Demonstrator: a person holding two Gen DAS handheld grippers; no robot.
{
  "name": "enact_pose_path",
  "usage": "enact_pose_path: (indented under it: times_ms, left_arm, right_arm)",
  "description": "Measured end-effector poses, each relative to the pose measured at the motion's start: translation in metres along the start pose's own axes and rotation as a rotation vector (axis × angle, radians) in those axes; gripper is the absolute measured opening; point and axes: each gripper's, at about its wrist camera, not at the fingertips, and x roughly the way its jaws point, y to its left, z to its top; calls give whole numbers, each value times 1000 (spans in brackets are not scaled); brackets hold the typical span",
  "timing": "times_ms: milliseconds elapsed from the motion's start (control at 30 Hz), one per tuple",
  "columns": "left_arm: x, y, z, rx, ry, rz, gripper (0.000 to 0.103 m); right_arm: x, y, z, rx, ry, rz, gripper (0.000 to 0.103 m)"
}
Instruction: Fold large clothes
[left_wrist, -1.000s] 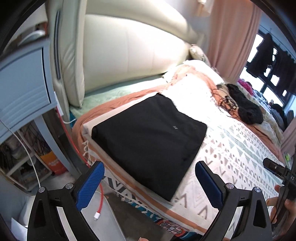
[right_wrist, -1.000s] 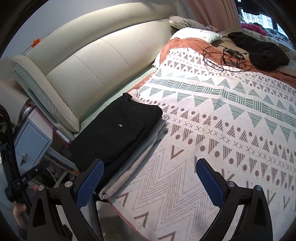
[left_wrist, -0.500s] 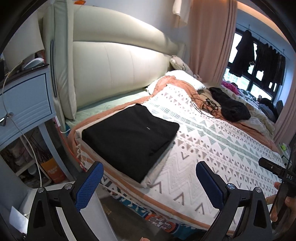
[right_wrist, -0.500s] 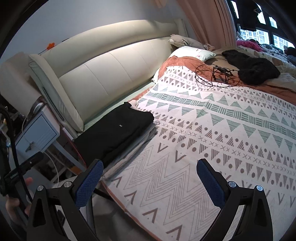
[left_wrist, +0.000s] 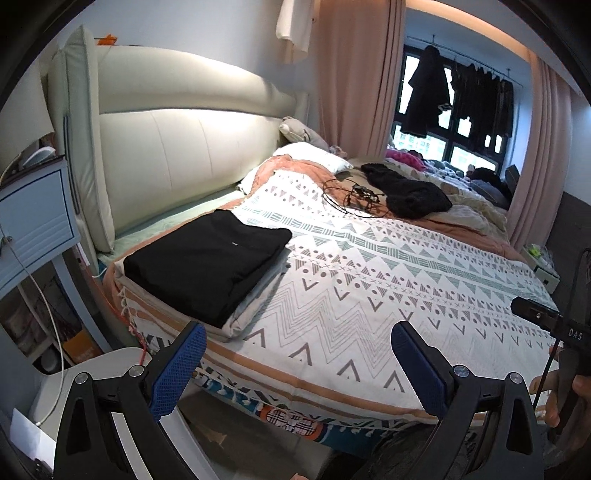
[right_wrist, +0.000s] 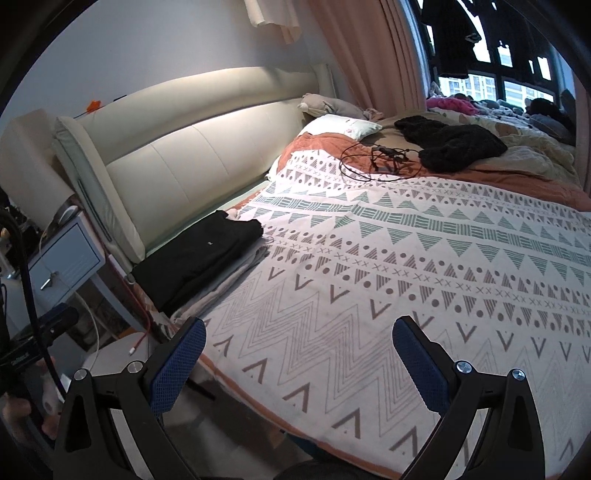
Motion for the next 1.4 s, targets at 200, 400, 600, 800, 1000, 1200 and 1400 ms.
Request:
enact_pose_path:
  times_ms: [200,400,600,800,1000,1200,1400]
  left_arm:
    - [-19,-21,-24,78,-7,-68,100]
    - [-37,-38,-54,135,-11,-118,100]
    - [-56,-47,-79,167,-33,-149,100]
    - [-80,-55,-94,195,-71,-163,100]
    - [-102,-59,-102,225,-113,-188,103]
    - [-113,-63,-104,236,-133,-212,103]
    - [-122,-69,-109,256,-147,-219,103]
  right_arm:
    - [-47,-20,-37,62,-57,-82,101]
    - [-91,-28,-79,125,-94,-153,101]
    - [-122,-26,-121,156,-120,-245,101]
    - [-150,-15,-151,160,-144,-355,101]
    - [-178,-5,-172,177,-171,-417,101]
    - [-197,3,-179,182,-205,-448,101]
    - [-203,15,-177,165,-227,-467,101]
